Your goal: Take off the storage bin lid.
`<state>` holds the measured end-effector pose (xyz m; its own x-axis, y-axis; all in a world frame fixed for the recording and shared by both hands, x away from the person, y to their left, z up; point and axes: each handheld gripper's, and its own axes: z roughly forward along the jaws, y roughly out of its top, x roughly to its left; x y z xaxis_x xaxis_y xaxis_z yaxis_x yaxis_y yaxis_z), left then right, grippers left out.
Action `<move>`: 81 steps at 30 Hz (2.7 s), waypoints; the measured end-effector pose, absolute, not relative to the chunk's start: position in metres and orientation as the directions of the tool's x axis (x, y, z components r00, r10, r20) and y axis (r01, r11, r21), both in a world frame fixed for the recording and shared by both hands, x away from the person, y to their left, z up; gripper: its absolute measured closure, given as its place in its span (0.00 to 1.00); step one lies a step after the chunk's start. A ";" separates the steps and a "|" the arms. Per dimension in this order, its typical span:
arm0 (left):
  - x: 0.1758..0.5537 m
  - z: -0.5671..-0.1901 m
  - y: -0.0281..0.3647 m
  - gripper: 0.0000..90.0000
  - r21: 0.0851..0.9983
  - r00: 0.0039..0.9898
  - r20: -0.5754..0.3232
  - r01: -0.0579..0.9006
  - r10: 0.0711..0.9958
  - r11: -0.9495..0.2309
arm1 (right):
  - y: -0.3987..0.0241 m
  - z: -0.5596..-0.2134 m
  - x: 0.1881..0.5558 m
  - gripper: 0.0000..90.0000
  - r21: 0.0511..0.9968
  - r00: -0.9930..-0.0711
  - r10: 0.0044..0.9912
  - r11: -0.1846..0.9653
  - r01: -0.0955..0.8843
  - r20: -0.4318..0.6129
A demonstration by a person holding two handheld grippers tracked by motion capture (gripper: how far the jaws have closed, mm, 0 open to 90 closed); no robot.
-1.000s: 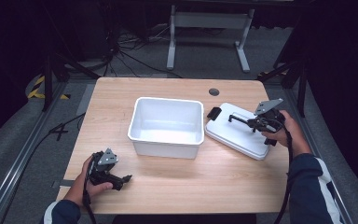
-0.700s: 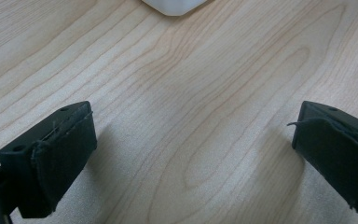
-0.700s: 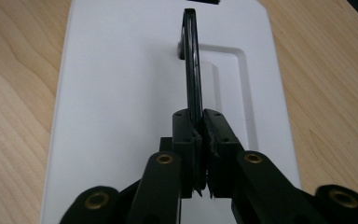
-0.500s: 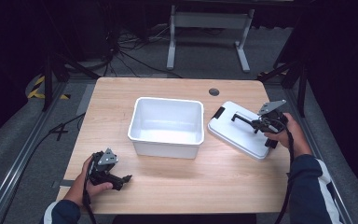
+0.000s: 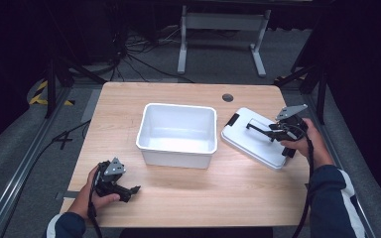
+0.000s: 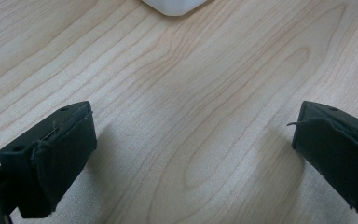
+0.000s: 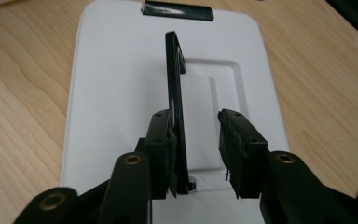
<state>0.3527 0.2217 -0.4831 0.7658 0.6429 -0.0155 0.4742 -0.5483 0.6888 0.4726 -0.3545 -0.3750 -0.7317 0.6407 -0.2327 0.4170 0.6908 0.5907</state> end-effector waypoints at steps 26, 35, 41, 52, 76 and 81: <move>0.353 -0.483 0.222 0.00 0.689 0.766 -0.016 0.474 0.643 -0.548 | -0.338 -0.354 0.432 0.47 0.663 -0.727 0.648 0.649 0.373 -0.225; 0.353 -0.483 0.222 0.00 0.689 0.765 -0.016 0.475 0.643 -0.548 | -0.348 -0.353 0.412 0.38 0.684 -0.693 0.679 0.626 0.375 -0.241; 0.353 -0.483 0.222 0.00 0.689 0.764 -0.017 0.476 0.645 -0.546 | -0.353 -0.356 0.399 0.37 0.697 -0.682 0.690 0.613 0.373 -0.242; 0.353 -0.483 0.222 0.00 0.689 0.765 -0.016 0.475 0.643 -0.548 | -0.363 -0.379 0.378 0.36 0.675 -0.675 0.694 0.625 0.392 -0.251; 0.353 -0.483 0.222 0.00 0.689 0.764 -0.017 0.476 0.645 -0.546 | -0.388 -0.447 0.332 0.35 0.732 -0.645 0.754 0.508 0.455 -0.123; 0.353 -0.483 0.222 0.00 0.689 0.764 -0.018 0.476 0.645 -0.546 | -0.392 -0.457 0.326 0.32 0.746 -0.625 0.777 0.458 0.483 -0.072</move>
<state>0.3526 0.2215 -0.4831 0.7642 0.6447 -0.0178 0.4765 -0.5458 0.6892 0.3262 -0.3921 -0.4570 -0.6249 0.7774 -0.0721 0.4833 0.4577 0.7463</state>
